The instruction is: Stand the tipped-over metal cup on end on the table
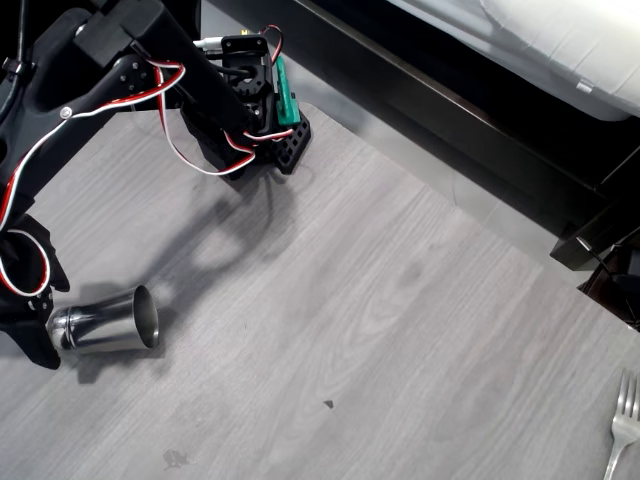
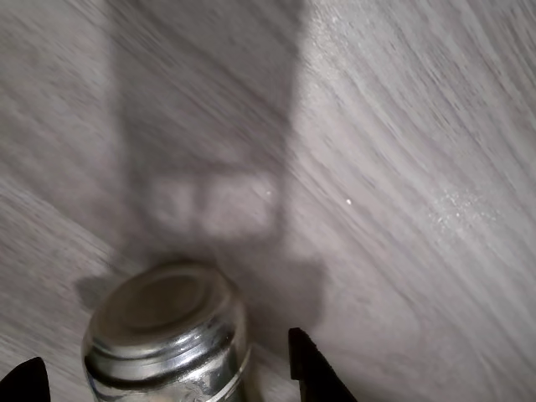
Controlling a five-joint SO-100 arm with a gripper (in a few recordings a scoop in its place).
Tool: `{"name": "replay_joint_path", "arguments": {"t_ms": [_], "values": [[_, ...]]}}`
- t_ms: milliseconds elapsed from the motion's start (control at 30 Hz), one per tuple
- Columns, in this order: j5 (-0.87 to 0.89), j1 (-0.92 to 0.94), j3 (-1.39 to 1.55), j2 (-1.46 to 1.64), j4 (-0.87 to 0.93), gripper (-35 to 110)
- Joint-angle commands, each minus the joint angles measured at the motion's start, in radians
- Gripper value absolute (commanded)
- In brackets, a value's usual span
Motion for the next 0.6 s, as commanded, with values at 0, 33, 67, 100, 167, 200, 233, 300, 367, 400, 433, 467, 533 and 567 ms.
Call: {"name": "replay_joint_path", "arguments": {"t_ms": [0, 33, 67, 100, 167, 200, 233, 300, 367, 400, 433, 467, 533, 567], "values": [[-0.008, -0.015, -0.032, 0.003, -0.012, 34], [-0.006, -0.017, -0.032, 0.0, -0.017, 34], [-0.006, -0.018, -0.032, -0.006, -0.021, 33], [-0.005, -0.02, -0.032, -0.011, -0.026, 33], [-0.003, -0.02, -0.032, -0.018, -0.034, 33], [-0.003, -0.02, -0.032, -0.025, -0.037, 33], [-0.003, -0.021, -0.032, -0.031, -0.038, 33], [0.002, -0.025, -0.029, -0.044, -0.046, 33], [0.009, -0.029, -0.028, -0.057, -0.052, 33], [0.011, -0.032, -0.028, -0.063, -0.052, 33], [0.012, -0.034, -0.025, -0.067, -0.052, 33], [0.014, -0.038, -0.02, -0.071, -0.055, 33], [0.018, -0.046, -0.009, -0.072, -0.069, 31], [0.021, -0.051, -0.005, -0.072, -0.074, 30]]}}
